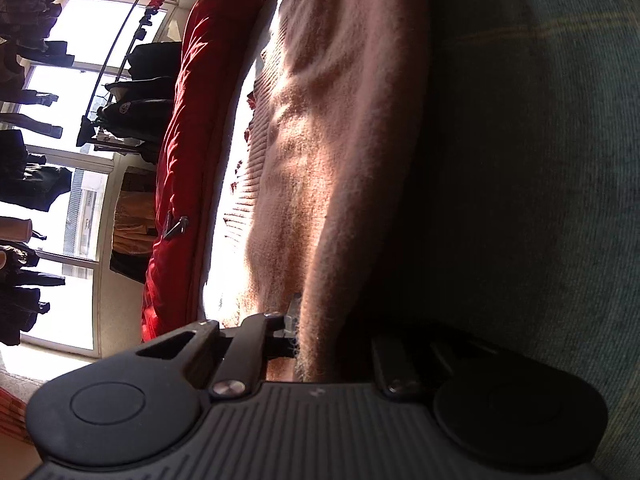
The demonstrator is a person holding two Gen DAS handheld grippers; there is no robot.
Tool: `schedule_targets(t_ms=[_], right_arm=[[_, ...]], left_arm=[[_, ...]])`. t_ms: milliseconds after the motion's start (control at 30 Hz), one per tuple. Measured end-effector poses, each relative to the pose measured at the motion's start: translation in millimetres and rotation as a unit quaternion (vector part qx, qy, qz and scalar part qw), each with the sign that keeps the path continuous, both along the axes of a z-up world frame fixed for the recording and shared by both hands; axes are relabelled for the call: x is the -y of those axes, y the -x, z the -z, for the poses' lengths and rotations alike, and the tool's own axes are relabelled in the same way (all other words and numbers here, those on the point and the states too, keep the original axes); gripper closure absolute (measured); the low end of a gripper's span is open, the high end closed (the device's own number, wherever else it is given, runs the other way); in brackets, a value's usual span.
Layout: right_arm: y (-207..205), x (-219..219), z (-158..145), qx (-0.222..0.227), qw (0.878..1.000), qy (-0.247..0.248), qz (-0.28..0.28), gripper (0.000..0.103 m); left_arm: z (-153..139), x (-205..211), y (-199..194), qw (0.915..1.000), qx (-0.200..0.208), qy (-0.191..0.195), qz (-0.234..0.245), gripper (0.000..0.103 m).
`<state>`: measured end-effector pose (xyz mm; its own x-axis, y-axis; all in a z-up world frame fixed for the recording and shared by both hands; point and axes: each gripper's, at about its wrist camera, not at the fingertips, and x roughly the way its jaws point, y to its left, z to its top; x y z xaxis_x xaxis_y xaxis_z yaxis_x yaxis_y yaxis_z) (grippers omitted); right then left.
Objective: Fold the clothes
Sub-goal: 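Lay the folded sweater down and open both grippers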
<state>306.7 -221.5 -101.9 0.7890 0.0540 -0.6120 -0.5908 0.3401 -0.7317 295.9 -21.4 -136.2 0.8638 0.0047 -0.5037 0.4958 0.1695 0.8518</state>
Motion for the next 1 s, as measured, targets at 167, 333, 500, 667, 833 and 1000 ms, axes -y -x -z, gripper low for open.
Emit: schedule_targets(t_ms=[167, 333, 500, 667, 833, 1000], right_arm=[[3, 1, -19, -0.013, 1.0, -0.002, -0.004, 0.084], [12, 0, -47, -0.022, 1.0, -0.016, -0.002, 0.092], [32, -4, -68, -0.046, 0.998, -0.051, 0.011, 0.092], [78, -8, -85, -0.069, 0.996, -0.061, 0.017, 0.092], [136, -9, -103, -0.111, 0.992, -0.065, 0.015, 0.092], [179, -15, -103, -0.16, 0.986, -0.052, 0.018, 0.092]], left_arm=[[-13, -1, 3, 0.9997, 0.019, -0.013, 0.009, 0.095], [-32, -7, 12, 0.9994, 0.035, 0.002, 0.009, 0.096], [-42, -15, 42, 0.9991, 0.038, 0.005, 0.018, 0.096], [-49, -27, 102, 0.9986, 0.026, 0.001, 0.046, 0.095], [-61, -37, 163, 0.9969, -0.018, -0.004, 0.077, 0.095], [-65, -37, 202, 0.9937, -0.061, 0.004, 0.093, 0.095]])
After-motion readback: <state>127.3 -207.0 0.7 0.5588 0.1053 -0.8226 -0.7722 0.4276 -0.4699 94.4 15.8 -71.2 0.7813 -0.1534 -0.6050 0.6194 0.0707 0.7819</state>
